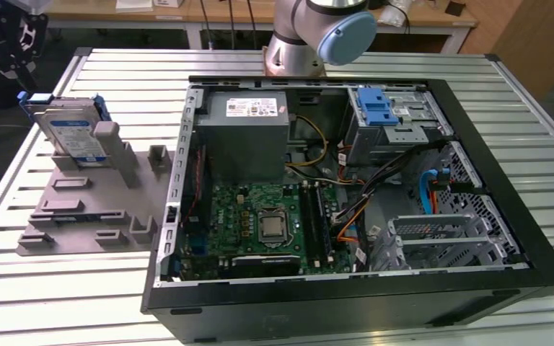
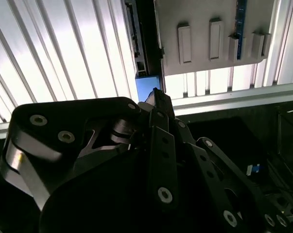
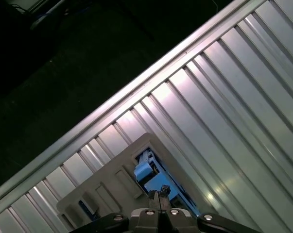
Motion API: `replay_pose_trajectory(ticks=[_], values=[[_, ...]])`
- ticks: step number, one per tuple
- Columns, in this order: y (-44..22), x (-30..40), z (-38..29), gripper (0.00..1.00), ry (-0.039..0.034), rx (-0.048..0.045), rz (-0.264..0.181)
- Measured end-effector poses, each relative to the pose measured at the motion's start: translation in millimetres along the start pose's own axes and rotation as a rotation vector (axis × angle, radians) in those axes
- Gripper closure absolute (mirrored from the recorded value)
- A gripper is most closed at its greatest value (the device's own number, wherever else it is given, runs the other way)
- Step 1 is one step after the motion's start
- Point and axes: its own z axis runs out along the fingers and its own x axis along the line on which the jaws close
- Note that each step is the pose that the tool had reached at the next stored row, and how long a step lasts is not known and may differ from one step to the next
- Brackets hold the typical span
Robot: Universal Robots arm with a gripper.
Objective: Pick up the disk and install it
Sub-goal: 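Pick up the disk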
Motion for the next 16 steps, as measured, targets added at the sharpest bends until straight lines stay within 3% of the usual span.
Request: replay_pose_trajectory(ticks=[16], values=[[0.0, 0.0, 0.0, 0.89, 0.0031, 0.0005, -0.14]])
